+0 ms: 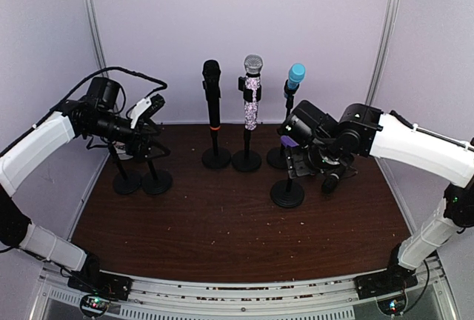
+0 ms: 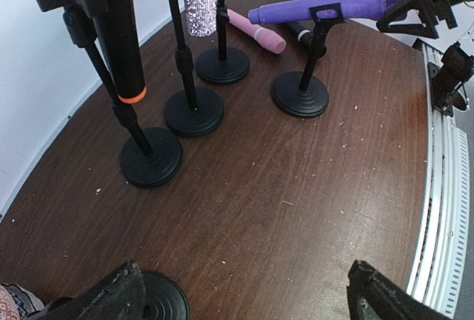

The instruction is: Remove the microphone from the stand

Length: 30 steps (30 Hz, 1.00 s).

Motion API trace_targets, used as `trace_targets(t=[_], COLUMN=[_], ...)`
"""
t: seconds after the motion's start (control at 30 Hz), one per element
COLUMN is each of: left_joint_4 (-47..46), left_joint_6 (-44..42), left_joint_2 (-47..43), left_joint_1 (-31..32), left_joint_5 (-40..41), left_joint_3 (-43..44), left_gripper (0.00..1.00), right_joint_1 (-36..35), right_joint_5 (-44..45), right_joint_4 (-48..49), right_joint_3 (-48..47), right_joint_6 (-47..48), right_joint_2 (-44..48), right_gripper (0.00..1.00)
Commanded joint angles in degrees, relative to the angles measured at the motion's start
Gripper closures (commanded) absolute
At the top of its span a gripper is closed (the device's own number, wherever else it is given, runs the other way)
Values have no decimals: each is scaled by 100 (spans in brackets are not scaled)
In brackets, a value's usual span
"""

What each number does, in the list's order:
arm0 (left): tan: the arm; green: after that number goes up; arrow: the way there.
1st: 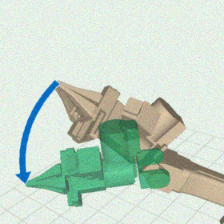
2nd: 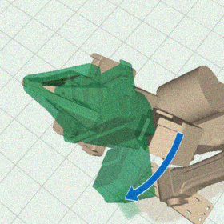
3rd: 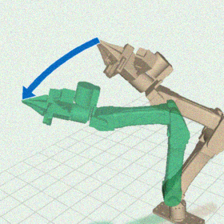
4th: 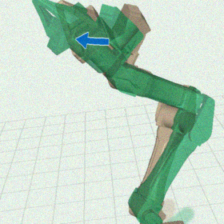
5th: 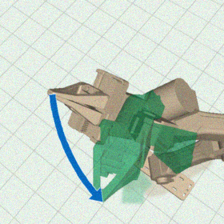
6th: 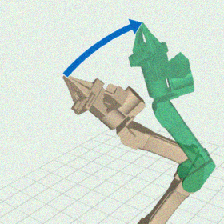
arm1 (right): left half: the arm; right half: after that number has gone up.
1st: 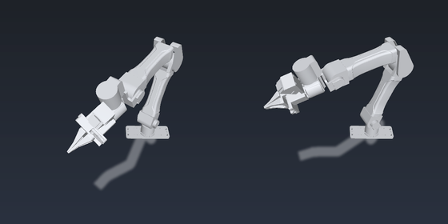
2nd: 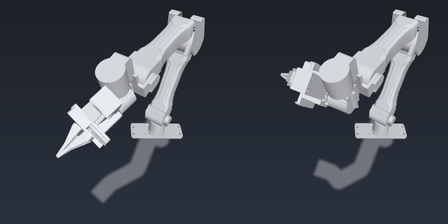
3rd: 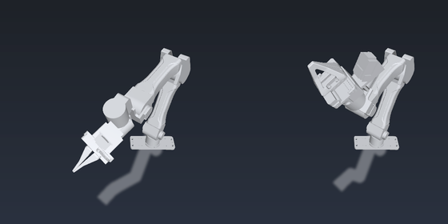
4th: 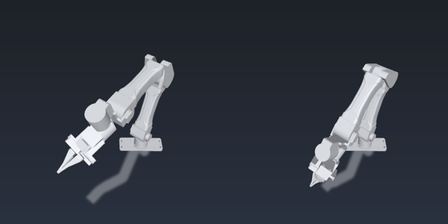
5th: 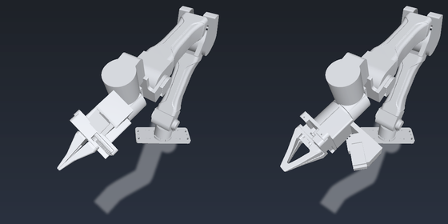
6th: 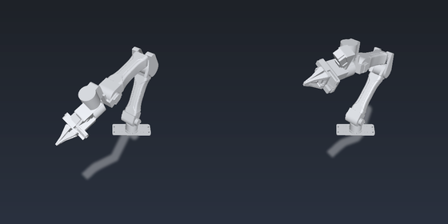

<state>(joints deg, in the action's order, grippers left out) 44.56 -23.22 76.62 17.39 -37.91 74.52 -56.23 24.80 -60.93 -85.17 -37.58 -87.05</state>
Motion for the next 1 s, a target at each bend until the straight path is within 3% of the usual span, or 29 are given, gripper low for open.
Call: trace_targets(t=[0.0, 0.27, 0.37, 0.6, 0.97], left_joint_4=[-502, -837, -1026, -1442, -1942], left_joint_6=[196, 474, 597, 935, 1376], left_joint_2=[3, 157, 277, 600, 799], left_joint_1=[69, 420, 614, 1050, 1285], left_joint_5=[82, 200, 265, 392, 231], left_joint_3=[-187, -288, -340, -455, -815], left_gripper=[2, 2, 3, 5, 13], right_joint_1=[-44, -85, -147, -616, -1145], right_joint_5=[313, 175, 47, -49, -64], right_joint_4=[-27, 135, 281, 564, 1124], right_joint_3=[-193, -236, -355, -1262, -2860], right_joint_6=[-8, 13, -3, -72, -110], right_joint_2=[111, 149, 71, -521, -2061], right_gripper=[35, 79, 90, 100, 100])
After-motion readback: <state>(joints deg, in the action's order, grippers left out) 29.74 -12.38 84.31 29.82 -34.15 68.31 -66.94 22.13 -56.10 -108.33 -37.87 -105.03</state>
